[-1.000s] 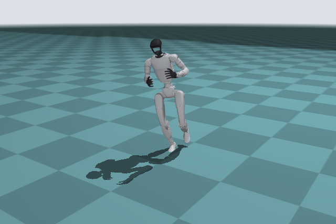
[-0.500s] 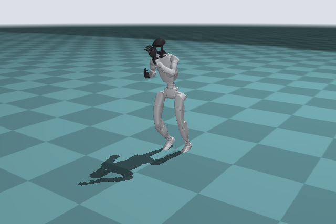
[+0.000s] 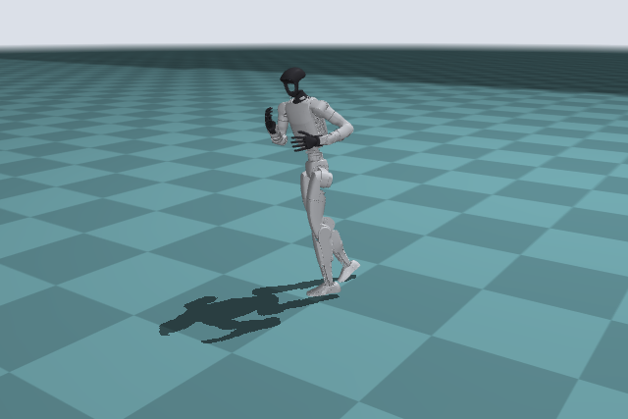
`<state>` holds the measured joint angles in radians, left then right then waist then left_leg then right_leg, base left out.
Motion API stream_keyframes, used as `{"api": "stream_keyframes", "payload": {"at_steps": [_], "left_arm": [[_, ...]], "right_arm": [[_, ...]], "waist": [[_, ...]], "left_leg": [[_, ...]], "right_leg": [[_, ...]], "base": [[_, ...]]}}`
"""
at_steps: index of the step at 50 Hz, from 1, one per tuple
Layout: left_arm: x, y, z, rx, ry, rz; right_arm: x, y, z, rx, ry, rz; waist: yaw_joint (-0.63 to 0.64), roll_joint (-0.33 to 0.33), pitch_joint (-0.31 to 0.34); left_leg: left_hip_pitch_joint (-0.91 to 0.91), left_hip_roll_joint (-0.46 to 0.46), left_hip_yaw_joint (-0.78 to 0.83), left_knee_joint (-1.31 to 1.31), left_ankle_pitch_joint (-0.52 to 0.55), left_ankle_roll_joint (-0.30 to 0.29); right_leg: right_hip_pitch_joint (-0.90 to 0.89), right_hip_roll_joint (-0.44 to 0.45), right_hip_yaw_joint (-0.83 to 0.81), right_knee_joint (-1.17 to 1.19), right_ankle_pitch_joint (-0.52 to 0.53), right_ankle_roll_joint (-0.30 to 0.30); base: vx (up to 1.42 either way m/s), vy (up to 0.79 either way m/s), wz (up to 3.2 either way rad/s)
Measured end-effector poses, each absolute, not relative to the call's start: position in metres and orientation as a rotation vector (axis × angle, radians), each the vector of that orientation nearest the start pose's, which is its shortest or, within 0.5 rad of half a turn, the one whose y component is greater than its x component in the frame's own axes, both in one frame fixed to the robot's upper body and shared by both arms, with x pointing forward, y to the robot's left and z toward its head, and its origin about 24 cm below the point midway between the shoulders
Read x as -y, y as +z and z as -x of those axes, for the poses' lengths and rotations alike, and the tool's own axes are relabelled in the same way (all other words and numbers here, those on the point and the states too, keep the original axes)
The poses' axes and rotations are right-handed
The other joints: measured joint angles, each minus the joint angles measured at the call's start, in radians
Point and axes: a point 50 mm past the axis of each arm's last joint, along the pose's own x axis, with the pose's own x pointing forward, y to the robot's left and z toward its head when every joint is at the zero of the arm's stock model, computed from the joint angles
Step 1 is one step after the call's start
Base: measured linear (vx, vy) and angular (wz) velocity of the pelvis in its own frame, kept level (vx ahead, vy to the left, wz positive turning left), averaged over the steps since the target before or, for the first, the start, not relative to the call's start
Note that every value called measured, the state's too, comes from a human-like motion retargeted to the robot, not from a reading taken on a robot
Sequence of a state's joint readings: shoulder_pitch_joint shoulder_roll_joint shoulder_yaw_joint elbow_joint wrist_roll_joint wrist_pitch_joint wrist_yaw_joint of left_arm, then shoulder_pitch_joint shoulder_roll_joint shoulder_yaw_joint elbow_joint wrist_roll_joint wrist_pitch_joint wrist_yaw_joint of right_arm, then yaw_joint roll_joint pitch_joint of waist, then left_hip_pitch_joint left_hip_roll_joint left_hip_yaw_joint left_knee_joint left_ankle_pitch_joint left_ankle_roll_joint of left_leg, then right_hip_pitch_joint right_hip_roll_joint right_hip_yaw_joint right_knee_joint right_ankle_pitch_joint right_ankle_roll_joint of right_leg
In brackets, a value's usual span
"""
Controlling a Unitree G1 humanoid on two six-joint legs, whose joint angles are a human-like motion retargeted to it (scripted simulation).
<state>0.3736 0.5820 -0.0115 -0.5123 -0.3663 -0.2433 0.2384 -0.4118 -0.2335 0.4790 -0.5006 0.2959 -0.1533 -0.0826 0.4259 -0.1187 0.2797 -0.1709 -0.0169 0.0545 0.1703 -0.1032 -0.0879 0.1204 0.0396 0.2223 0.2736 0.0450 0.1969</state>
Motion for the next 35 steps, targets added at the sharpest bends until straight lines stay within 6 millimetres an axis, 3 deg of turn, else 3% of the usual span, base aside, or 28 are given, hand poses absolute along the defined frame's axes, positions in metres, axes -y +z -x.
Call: {"api": "stream_keyframes", "payload": {"at_steps": [3,5,7,8,11,14,17,20,22,23,24,26,28,30,33,35], "left_arm": [[-0.222,0.112,-0.185,0.274,0.007,-0.194],[-0.212,0.115,-0.204,0.306,-0.019,-0.245],[-0.193,0.136,-0.229,0.433,-0.051,-0.304],[-0.182,0.152,-0.237,0.519,-0.065,-0.327],[-0.152,0.209,-0.249,0.814,-0.106,-0.336],[-0.134,0.251,-0.241,1.027,-0.114,-0.209],[-0.132,0.263,-0.233,1.087,-0.119,-0.040],[-0.138,0.257,-0.234,1.040,-0.130,0.013],[-0.146,0.243,-0.237,0.970,-0.102,-0.036],[-0.151,0.235,-0.239,0.933,-0.074,-0.069],[-0.158,0.225,-0.241,0.881,-0.043,-0.097],[-0.173,0.201,-0.243,0.764,0.037,-0.120],[-0.189,0.174,-0.239,0.639,0.121,-0.077],[-0.202,0.150,-0.227,0.530,0.181,0.008],[-0.213,0.133,-0.206,0.453,0.198,0.083],[-0.219,0.131,-0.195,0.441,0.195,0.107]], "right_arm": [[0.041,0.221,-0.212,0.836,0.728,-0.119],[0.038,0.213,-0.213,0.797,0.752,-0.089],[0.038,0.195,-0.222,0.702,0.723,-0.071],[0.040,0.182,-0.227,0.641,0.689,-0.056],[0.063,0.152,-0.223,0.516,0.601,-0.076],[0.094,0.143,-0.204,0.455,0.587,-0.174],[0.118,0.139,-0.191,0.400,0.582,-0.164],[0.129,0.129,-0.188,0.311,0.616,-0.138],[0.130,0.123,-0.192,0.272,0.630,-0.062],[0.129,0.124,-0.197,0.285,0.624,-0.026],[0.127,0.124,-0.204,0.290,0.627,0.003],[0.119,0.129,-0.222,0.328,0.597,0.039],[0.107,0.142,-0.244,0.425,0.524,0.083],[0.091,0.166,-0.259,0.567,0.473,0.153],[0.070,0.205,-0.259,0.768,0.466,0.197],[0.056,0.223,-0.247,0.862,0.493,0.116]], "waist": [[-0.001,0.063,-0.009],[-0.032,0.090,0.038],[-0.066,0.052,0.092],[-0.084,0.039,0.108],[-0.144,0.035,0.092],[-0.256,0.067,0.020],[-0.389,0.107,-0.046],[-0.458,0.117,-0.072],[-0.461,0.103,-0.058],[-0.452,0.097,-0.044],[-0.437,0.101,-0.028],[-0.399,0.121,0.009],[-0.354,0.135,0.044],[-0.298,0.130,0.064],[-0.169,0.089,0.053],[-0.071,0.055,0.032]], "left_leg": [[0.077,0.012,-0.101,-0.172,0.073,-0.059],[0.117,-0.006,-0.143,-0.112,0.073,-0.019],[0.079,-0.062,-0.146,0.082,-0.052,0.057],[0.062,-0.075,-0.143,0.172,-0.105,0.067],[0.062,-0.044,-0.121,0.279,-0.184,0.036],[0.120,0.030,-0.114,0.201,-0.137,-0.001],[0.197,0.095,-0.120,0.085,0.004,-0.035],[0.276,0.122,-0.122,0.032,0.166,-0.077],[0.301,0.102,-0.111,0.122,0.223,-0.055],[0.290,0.090,-0.104,0.219,0.228,-0.028],[0.262,0.085,-0.101,0.343,0.210,-0.005],[0.180,0.079,-0.111,0.617,0.120,0.030],[0.089,0.057,-0.127,0.829,0.002,0.054],[-0.003,0.037,-0.108,0.919,-0.092,0.088],[-0.097,0.006,-0.026,0.787,-0.161,0.125],[-0.112,-0.032,0.028,0.551,-0.144,0.112]], "right_leg": [[0.071,0.062,0.013,0.099,0.015,-0.064],[0.040,0.087,-0.016,0.342,-0.049,-0.145],[-0.078,0.047,-0.059,0.653,-0.172,-0.203],[-0.134,0.019,-0.088,0.773,-0.238,-0.234],[-0.298,-0.081,-0.192,0.951,-0.345,-0.314],[-0.415,-0.124,-0.259,0.851,-0.368,-0.285],[-0.430,-0.150,-0.329,0.516,-0.297,-0.175],[-0.363,-0.191,-0.437,0.105,-0.197,-0.067],[-0.303,-0.196,-0.430,-0.054,-0.100,-0.020],[-0.278,-0.190,-0.404,-0.075,-0.058,-0.024],[-0.264,-0.175,-0.378,-0.046,-0.081,-0.046],[-0.257,-0.134,-0.338,0.092,-0.210,-0.111],[-0.259,-0.101,-0.309,0.240,-0.333,-0.158],[-0.235,-0.083,-0.282,0.299,-0.391,-0.163],[-0.139,-0.081,-0.237,0.205,-0.341,-0.097],[-0.064,-0.086,-0.200,0.103,-0.246,-0.046]], "base": [[0.93,0.14,-0.35],[0.81,0.10,0.39],[0.73,0.01,0.45],[0.74,-0.06,0.19],[0.78,-0.11,-0.13],[0.82,-0.16,-0.13],[0.87,-0.27,-0.12],[0.92,-0.40,-0.66],[0.93,-0.44,-1.20],[0.91,-0.39,-1.46],[0.89,-0.35,-1.59],[0.88,-0.27,-1.57],[0.89,-0.20,-1.36],[0.92,-0.17,-1.14],[0.99,-0.15,-0.96],[1.07,-0.08,-0.90]]}}
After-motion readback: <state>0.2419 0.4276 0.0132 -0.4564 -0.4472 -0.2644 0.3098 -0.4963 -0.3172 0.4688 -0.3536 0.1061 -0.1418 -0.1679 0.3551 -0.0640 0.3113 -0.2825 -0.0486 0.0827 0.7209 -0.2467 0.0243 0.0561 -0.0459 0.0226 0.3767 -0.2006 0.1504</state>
